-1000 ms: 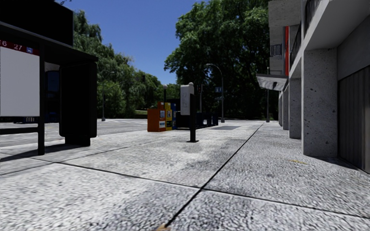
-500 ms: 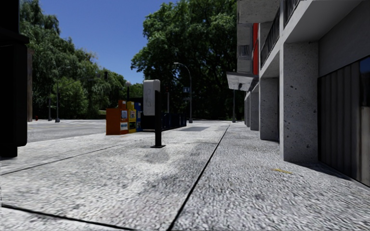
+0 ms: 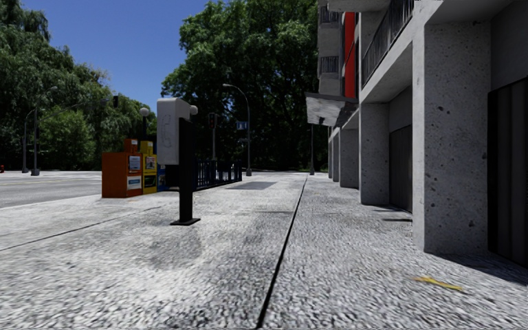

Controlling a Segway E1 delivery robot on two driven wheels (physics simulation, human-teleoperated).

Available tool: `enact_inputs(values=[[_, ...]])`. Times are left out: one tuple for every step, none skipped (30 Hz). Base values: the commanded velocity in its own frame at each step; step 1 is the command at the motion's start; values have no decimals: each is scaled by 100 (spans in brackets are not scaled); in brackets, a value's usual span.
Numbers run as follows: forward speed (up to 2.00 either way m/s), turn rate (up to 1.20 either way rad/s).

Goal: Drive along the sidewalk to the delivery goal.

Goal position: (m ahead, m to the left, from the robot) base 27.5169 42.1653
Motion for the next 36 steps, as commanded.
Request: enact_inputs(values=[[200,0],[200,0],[200,0],[200,0],[200,0],[200,0],[200,0],[200,0],[200,0],[200,0],[200,0],[200,0],[200,0],[200,0],[200,0],[200,0],[200,0],[200,0],[200,0],[200,0],[200,0],[200,0],[200,0],[200,0],[200,0],[200,0],[200,0],[200,0],[200,0],[200,0],[200,0],[200,0],[200,0],[200,0],[200,0],[200,0]])
